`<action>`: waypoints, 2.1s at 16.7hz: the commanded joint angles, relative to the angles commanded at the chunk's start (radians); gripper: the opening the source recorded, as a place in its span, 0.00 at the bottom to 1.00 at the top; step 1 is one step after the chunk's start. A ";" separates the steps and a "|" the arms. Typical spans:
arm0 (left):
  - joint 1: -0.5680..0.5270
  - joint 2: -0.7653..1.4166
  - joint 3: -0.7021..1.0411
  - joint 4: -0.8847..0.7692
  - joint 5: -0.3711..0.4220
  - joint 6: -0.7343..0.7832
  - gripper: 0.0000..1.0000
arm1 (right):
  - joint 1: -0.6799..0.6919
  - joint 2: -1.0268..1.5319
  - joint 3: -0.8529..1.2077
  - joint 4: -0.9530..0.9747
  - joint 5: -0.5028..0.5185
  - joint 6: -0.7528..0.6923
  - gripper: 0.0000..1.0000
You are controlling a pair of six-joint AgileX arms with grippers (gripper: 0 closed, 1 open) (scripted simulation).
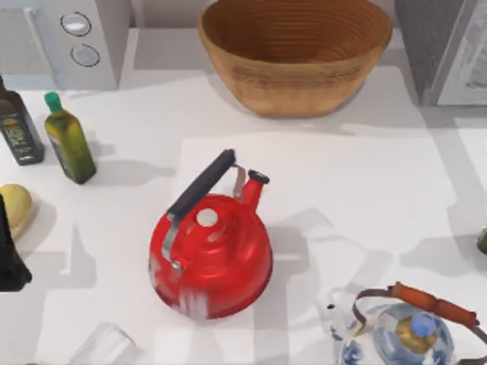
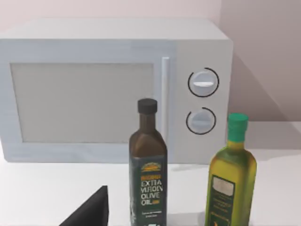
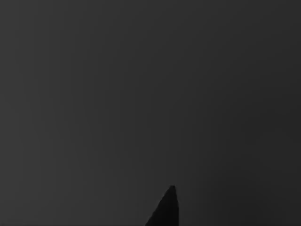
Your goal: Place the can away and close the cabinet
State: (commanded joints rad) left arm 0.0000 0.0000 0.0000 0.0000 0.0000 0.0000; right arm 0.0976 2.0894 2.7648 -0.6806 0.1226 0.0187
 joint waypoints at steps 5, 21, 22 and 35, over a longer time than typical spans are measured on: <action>0.000 0.000 0.000 0.000 0.000 0.000 1.00 | 0.000 0.000 0.000 0.000 0.000 0.000 1.00; 0.000 0.000 0.000 0.000 0.000 0.000 1.00 | -0.007 -0.203 -0.285 0.067 -0.015 -0.016 1.00; 0.000 0.000 0.000 0.000 0.000 0.000 1.00 | -0.010 -0.264 -0.368 0.085 -0.018 -0.018 1.00; 0.000 0.000 0.000 0.000 0.000 0.000 1.00 | -0.065 -1.481 -2.060 0.445 -0.085 -0.026 1.00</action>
State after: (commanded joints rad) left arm 0.0000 0.0000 0.0000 0.0000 0.0000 0.0000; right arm 0.0322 0.6084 0.7044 -0.2358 0.0373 -0.0074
